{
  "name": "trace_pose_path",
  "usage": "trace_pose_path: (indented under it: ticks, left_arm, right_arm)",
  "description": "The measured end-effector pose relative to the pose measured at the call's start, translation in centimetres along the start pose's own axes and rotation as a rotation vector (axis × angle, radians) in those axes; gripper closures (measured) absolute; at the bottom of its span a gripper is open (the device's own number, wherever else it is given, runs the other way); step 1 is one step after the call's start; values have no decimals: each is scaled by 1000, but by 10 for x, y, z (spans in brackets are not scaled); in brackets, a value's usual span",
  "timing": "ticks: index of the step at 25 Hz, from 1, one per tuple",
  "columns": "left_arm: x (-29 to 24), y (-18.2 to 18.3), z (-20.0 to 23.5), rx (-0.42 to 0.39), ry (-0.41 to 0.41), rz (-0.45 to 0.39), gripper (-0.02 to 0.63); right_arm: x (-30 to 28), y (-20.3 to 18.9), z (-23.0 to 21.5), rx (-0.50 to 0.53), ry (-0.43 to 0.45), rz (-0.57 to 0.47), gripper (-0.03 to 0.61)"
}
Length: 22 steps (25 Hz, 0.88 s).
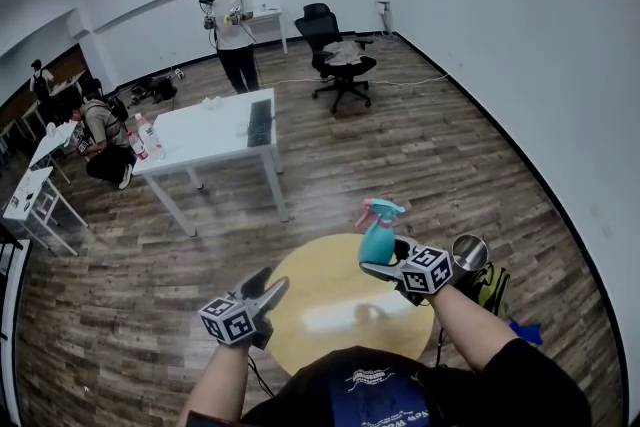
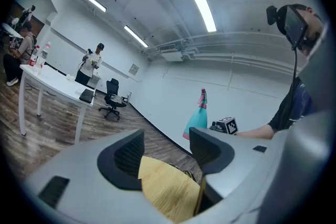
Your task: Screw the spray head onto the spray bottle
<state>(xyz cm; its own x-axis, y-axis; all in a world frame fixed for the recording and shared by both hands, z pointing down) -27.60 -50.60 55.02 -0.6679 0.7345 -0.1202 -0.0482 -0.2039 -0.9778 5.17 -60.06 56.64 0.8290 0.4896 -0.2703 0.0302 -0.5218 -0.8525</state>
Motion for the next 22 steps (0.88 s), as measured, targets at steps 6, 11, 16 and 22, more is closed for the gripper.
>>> trace_pose_path:
  ticks: [6, 11, 16, 22]
  left_arm:
    - [8, 1, 2, -4, 2, 4, 336]
    - [4, 1, -2, -9, 1, 9, 336]
    - [3, 2, -1, -14, -1, 13, 336]
    - [7, 2, -2, -13, -1, 10, 336]
  right_arm:
    - [-1, -1, 6, -2, 1, 3, 140]
    - [2, -1, 4, -4, 9, 7, 140]
    - [0, 0, 5, -6, 18, 11, 140]
    - [0, -1, 8, -11, 21, 12, 140]
Point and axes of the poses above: the fingertips, and each gripper's own axes: x backward along the fingers, z to its left, y out of its top, the point moved 8 cm from there along x, backward along the fingers, and after that the axes turned 15 degrees about -x, right-handed, at the moved point
